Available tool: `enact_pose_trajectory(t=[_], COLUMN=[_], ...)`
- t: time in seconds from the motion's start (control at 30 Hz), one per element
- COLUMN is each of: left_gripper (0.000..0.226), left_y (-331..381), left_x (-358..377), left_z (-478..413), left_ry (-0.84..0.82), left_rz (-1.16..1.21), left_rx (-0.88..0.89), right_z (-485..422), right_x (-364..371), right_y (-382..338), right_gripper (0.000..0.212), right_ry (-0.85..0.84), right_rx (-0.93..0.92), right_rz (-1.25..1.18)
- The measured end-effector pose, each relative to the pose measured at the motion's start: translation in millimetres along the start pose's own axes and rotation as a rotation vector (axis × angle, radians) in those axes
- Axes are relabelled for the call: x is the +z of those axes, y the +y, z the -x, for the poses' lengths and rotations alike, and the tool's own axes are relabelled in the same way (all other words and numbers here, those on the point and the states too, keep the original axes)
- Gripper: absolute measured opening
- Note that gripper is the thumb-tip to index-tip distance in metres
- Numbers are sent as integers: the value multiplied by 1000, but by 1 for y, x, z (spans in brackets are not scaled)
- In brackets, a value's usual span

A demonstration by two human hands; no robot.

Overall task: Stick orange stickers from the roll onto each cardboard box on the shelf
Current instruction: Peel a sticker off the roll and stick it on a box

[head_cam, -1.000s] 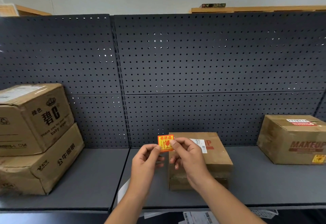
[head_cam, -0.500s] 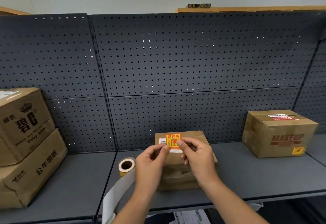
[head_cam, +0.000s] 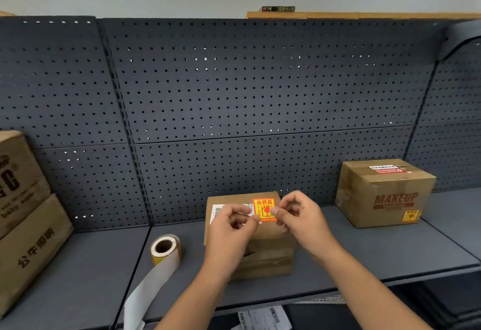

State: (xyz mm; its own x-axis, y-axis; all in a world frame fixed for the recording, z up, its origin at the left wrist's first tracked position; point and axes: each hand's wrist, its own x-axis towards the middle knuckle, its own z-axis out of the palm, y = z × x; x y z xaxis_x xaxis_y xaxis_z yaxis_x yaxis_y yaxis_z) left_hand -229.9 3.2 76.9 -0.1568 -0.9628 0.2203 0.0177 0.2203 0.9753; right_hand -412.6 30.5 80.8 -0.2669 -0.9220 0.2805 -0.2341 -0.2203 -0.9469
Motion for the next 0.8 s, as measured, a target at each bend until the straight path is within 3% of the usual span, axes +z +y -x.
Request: enact_pose_trajectory(t=[0.2,0.8], left_gripper=[5,16], left_y=[-7,-15], left_x=[20,28], left_z=[-6,-12], left_ry=[-147,-181], left_rz=[-218,-542], left_rx=[66,101], right_z=[-6,-9], right_x=[-33,-26], right_y=[-1,20], right_gripper=[15,13], right_ry=[-80,-18], right_rx=[65,33], right_rz=[54,502])
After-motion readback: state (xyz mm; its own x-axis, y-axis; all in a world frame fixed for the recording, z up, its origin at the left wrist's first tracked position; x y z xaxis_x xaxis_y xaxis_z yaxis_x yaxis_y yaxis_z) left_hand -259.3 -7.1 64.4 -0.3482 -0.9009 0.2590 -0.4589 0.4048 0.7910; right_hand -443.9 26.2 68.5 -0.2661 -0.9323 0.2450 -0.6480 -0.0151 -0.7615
